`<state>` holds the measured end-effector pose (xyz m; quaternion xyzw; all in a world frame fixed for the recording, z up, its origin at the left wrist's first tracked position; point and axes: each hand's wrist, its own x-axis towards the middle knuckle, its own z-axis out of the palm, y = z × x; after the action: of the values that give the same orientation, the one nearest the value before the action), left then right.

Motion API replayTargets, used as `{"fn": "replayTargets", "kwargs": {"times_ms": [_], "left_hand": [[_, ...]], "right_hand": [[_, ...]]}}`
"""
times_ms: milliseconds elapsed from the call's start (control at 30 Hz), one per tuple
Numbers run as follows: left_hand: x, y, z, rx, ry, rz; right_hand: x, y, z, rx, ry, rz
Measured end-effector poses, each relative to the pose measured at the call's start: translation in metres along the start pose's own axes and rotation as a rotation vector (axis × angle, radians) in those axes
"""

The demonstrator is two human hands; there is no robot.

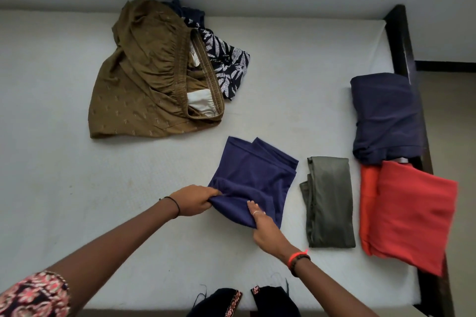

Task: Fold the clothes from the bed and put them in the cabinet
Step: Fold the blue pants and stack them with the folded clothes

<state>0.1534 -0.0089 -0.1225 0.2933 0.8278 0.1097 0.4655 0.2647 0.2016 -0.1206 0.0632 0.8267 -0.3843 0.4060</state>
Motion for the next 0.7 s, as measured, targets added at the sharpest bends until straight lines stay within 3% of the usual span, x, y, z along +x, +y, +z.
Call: {"fn": "replayTargets", "kwargs": {"times_ms": [100, 233, 433, 567, 633, 700], "left_hand": [[-0.002, 0.002, -0.023, -0.139, -0.14, -0.029], [0.009, 0.0, -0.055, -0.324, -0.108, -0.086], [0.053, 0.002, -0.092, -0.402, 0.125, -0.103], [0.078, 0.005, -0.092, -0.494, 0.284, -0.166], [0.083, 0.006, -0.082, -0.646, 0.442, -0.244], [0.084, 0.011, -0.066, -0.871, 0.719, -0.404]], "right_hand": [[-0.009, -0.004, -0.04, 0.135, -0.042, 0.094], [-0.003, 0.011, -0.088, 0.183, -0.078, 0.118], [0.031, 0.031, -0.141, 0.291, 0.125, 0.153], [0.057, 0.045, -0.154, 0.102, 0.285, 0.161], [0.061, 0.046, -0.152, 0.058, 0.452, 0.095], [0.064, 0.043, -0.15, 0.057, 0.555, 0.045]]}}
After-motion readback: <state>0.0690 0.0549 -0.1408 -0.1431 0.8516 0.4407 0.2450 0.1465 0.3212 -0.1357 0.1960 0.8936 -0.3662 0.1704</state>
